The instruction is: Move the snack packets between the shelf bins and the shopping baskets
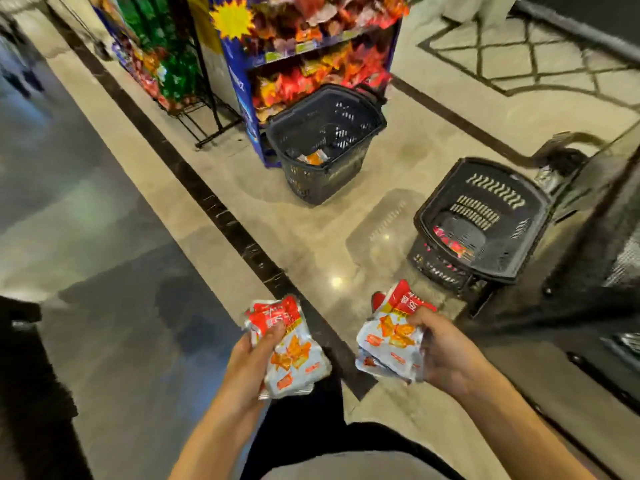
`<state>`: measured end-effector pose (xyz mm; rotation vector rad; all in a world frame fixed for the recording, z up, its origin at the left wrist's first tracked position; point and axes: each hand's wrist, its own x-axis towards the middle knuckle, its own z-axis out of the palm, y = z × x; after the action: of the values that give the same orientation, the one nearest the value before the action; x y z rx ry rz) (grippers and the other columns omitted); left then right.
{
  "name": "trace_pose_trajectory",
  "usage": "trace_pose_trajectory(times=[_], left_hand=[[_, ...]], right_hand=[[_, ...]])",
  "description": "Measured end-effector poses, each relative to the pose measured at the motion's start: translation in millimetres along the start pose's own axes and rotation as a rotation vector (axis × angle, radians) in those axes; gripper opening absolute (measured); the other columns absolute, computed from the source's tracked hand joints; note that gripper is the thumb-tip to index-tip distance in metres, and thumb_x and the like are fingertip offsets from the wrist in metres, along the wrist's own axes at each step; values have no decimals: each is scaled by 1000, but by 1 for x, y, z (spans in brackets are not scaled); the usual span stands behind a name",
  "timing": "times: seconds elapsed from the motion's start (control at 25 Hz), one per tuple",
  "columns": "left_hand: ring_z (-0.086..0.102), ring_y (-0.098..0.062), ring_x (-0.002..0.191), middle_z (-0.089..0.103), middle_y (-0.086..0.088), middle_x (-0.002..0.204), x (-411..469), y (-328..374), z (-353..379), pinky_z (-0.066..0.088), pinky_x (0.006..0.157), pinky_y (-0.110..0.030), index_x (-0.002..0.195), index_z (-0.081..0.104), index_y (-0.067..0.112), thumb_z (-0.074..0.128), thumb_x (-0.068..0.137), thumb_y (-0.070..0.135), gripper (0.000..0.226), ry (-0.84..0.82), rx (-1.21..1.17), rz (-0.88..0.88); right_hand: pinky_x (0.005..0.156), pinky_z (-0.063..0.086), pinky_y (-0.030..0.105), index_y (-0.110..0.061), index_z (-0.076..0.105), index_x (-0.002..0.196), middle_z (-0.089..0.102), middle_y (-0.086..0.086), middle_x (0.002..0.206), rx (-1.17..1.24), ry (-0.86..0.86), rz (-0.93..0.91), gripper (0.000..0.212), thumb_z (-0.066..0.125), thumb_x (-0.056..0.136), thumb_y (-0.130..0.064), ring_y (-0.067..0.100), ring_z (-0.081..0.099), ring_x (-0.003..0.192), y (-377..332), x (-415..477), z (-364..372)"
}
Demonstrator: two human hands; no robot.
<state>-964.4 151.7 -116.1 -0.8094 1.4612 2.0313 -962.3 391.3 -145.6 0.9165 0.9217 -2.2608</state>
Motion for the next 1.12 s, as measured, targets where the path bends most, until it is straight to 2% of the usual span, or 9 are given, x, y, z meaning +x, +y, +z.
trace_pose_trajectory(times=[0.2, 0.28, 0.4, 0.48, 0.56, 0.64, 0.8, 0.96, 1.12], left_hand=[[70, -15, 59, 73, -2, 71, 122, 77, 88, 55, 49, -26, 101, 63, 12, 51, 93, 17, 15, -139, 197, 36], [71, -16, 64, 74, -2, 76, 169, 111, 133, 58, 58, -30, 108, 63, 11, 54, 91, 20, 21, -221, 325, -12], [71, -16, 66, 75, -4, 79, 229, 152, 207, 57, 57, -27, 105, 64, 12, 54, 92, 19, 18, -378, 454, -72], [71, -14, 67, 75, -3, 80, 257, 163, 252, 58, 57, -26, 101, 64, 14, 53, 92, 17, 15, -457, 534, -102], [71, -16, 71, 75, -5, 87, 284, 165, 296, 59, 65, -30, 102, 64, 15, 55, 90, 18, 15, -511, 579, -148], [71, -15, 69, 75, -4, 85, 317, 158, 337, 58, 65, -29, 102, 63, 15, 57, 90, 17, 14, -511, 612, -211], [71, -13, 65, 74, -2, 78, 384, 123, 419, 57, 56, -25, 100, 63, 16, 57, 90, 19, 12, -479, 654, -284], [70, -12, 63, 74, -2, 78, 468, 66, 503, 55, 54, -23, 94, 65, 14, 59, 89, 19, 9, -450, 729, -298], [68, -10, 64, 71, -6, 92, 566, -6, 578, 55, 53, -22, 113, 58, 10, 63, 89, 19, 26, -440, 853, -303]], right_hand=[[64, 57, 54, -6, 76, 93, 71, 19, 95, 173, 88, -135, 78, 89, 17, -13, 33, 71, 78, -88, 57, -6], [59, 58, 47, -4, 74, 94, 72, 19, 90, 249, 172, -179, 60, 84, 36, -17, 32, 71, 74, -124, 67, -6], [55, 59, 42, -2, 72, 85, 72, 18, 79, 405, 300, -291, 23, 53, 79, -13, 28, 70, 63, -172, 72, -14], [56, 59, 41, 0, 71, 83, 72, 19, 82, 488, 370, -320, 23, 62, 73, -18, 28, 71, 66, -185, 73, -28], [65, 59, 44, -1, 72, 93, 71, 21, 96, 576, 395, -353, 57, 86, 41, -22, 32, 71, 79, -199, 81, -52], [78, 56, 48, -2, 67, 104, 69, 21, 104, 635, 458, -309, 82, 89, 27, -17, 35, 70, 86, -217, 96, -81], [79, 51, 43, -7, 68, 94, 73, 14, 87, 659, 532, -329, 41, 72, 55, -18, 28, 71, 72, -280, 124, -145], [68, 58, 43, -10, 71, 91, 72, 14, 93, 580, 597, -286, 25, 61, 69, -18, 27, 70, 75, -346, 183, -236], [52, 56, 31, 1, 63, 100, 71, 7, 68, 439, 808, -313, 18, 48, 92, -5, 17, 68, 57, -396, 266, -336]])
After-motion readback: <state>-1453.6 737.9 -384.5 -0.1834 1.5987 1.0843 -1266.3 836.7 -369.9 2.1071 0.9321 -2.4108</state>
